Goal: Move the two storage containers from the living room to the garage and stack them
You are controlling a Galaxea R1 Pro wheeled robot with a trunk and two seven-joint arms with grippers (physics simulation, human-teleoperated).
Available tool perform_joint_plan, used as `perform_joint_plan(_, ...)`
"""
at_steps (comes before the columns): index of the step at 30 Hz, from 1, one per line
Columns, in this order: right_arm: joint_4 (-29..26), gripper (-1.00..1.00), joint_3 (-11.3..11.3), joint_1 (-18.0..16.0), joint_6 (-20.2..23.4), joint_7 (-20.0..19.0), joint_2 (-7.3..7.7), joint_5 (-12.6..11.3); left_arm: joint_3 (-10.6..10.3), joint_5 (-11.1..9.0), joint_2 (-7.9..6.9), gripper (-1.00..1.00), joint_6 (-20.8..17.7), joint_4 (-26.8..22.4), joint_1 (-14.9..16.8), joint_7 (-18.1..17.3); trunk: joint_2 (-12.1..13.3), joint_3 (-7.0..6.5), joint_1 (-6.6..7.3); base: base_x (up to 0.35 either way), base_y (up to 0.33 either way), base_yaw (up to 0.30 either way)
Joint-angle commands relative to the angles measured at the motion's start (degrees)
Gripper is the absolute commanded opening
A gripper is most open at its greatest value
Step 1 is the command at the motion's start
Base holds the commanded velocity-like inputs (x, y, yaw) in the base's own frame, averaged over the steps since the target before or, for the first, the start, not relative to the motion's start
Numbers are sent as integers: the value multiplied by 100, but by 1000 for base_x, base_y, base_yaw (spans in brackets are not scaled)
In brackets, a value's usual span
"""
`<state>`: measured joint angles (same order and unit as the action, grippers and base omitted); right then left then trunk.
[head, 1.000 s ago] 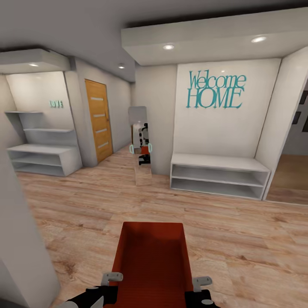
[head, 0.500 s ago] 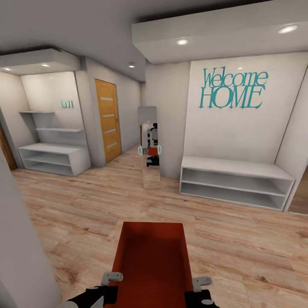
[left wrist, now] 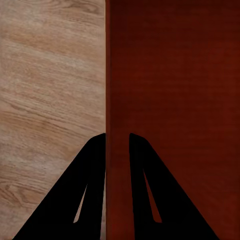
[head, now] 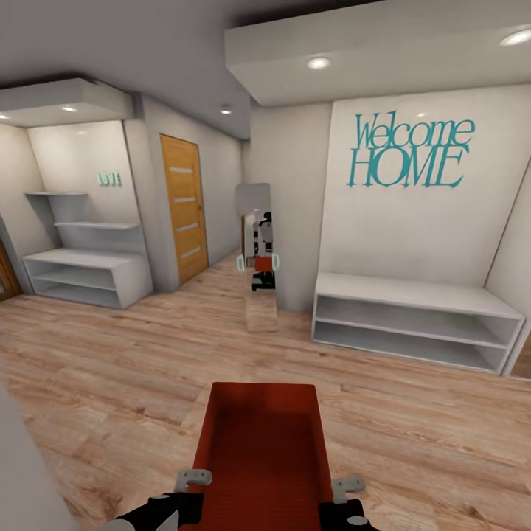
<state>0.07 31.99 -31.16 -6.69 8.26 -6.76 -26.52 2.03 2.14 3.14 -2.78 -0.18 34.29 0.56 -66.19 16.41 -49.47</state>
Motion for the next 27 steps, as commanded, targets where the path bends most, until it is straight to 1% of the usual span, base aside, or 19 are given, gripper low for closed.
perform_joint_plan(1,20,-100,80,-4,-34,27,70,-116,-25,50,3,-100,-21,-10,6,42,-4,7,-3,324,0,0)
perform_joint_plan(5,20,-100,80,-4,-34,27,70,-116,-25,50,3,-100,-21,-12,8,43,-4,7,-3,324,0,10)
perform_joint_plan(8,20,-100,80,-4,-38,27,76,-116,-22,50,3,-100,-21,-15,7,43,-4,12,-3,324,0,127)
perform_joint_plan(21,20,-100,80,-4,-39,27,79,-116,-22,50,3,-100,-21,-10,7,43,-4,59,-3,324,0,246)
perform_joint_plan(27,20,-100,80,-4,-34,27,76,-116,-22,50,3,-100,-21,-15,6,44,-4,62,-3,324,0,36)
